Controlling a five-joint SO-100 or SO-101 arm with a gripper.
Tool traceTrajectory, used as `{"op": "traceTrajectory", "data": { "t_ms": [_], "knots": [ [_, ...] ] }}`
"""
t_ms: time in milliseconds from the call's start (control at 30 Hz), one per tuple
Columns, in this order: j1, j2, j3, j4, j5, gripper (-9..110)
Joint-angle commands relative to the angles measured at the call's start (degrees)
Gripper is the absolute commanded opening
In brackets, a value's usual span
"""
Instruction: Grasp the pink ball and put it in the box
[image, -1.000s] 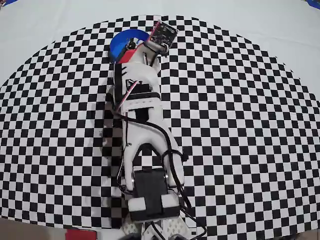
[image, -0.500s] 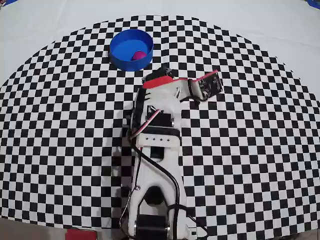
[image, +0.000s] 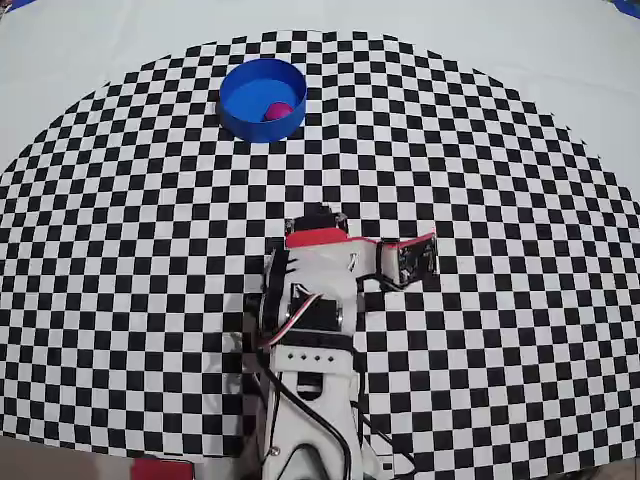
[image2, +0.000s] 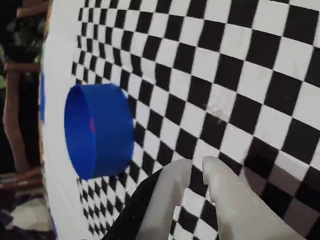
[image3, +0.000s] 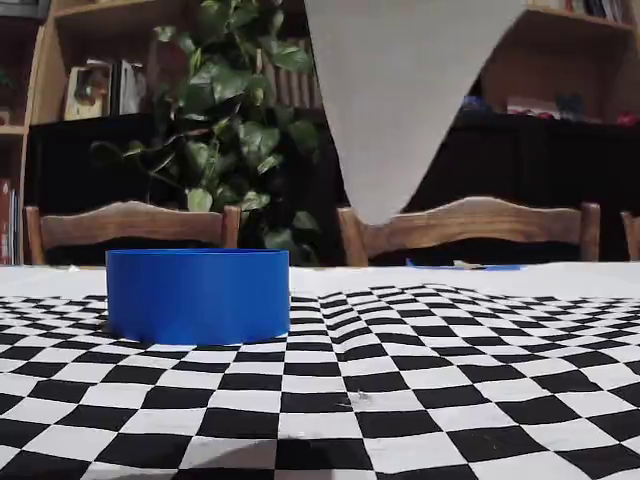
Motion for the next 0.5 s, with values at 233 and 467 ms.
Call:
{"op": "traceTrajectory", "data": {
  "t_ms": [233,467],
  "knots": [
    [-3.78,13.62,4.83,10.55,7.47,0],
    [-3.6,20.48,5.27,18.46,8.7,0]
  ]
}}
